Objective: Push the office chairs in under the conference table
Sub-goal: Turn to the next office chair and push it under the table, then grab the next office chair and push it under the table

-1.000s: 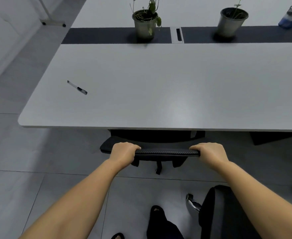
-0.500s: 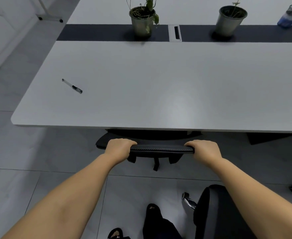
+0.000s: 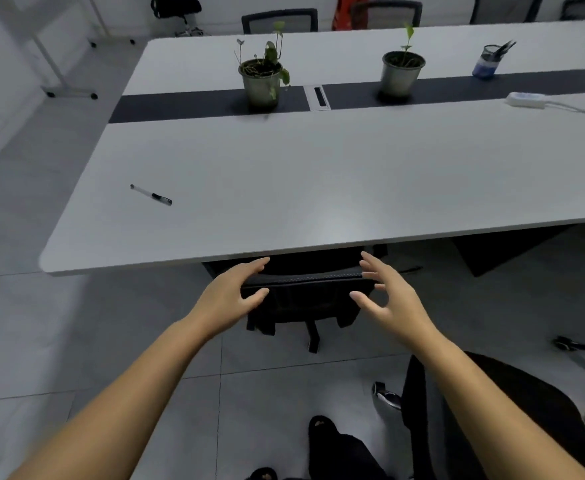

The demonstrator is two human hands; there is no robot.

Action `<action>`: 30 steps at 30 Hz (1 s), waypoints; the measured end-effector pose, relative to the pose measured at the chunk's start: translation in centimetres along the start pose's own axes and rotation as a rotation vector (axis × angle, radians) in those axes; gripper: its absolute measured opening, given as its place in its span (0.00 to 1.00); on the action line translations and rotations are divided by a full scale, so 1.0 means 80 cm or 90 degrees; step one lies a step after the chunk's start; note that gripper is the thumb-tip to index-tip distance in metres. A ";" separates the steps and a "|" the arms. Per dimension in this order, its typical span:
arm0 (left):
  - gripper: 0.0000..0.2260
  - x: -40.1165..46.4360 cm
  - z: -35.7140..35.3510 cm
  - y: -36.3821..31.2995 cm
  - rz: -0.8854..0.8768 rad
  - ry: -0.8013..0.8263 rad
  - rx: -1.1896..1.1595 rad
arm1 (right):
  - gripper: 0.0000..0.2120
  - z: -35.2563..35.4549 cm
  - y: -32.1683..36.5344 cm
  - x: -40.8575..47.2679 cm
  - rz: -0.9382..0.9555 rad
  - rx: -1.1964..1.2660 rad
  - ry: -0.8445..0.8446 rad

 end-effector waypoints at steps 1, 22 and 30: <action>0.23 -0.018 0.008 -0.004 -0.007 -0.029 -0.045 | 0.30 -0.006 0.013 -0.020 -0.005 0.048 -0.034; 0.21 -0.307 -0.071 -0.063 -0.098 0.132 -0.319 | 0.23 -0.104 0.056 -0.463 -0.297 0.313 -0.464; 0.18 -0.376 -0.149 -0.167 -0.173 0.212 -0.340 | 0.22 -0.062 0.040 -0.596 -0.324 0.281 -0.554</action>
Point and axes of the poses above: each hand's wrist, its own x-axis towards the middle knuckle, its own z-axis out of the back of the hand, y = z × x, the point moved 3 cm from there along x, towards the middle knuckle, and after that the axes turned 4 degrees about x, right-handed, at the moved point
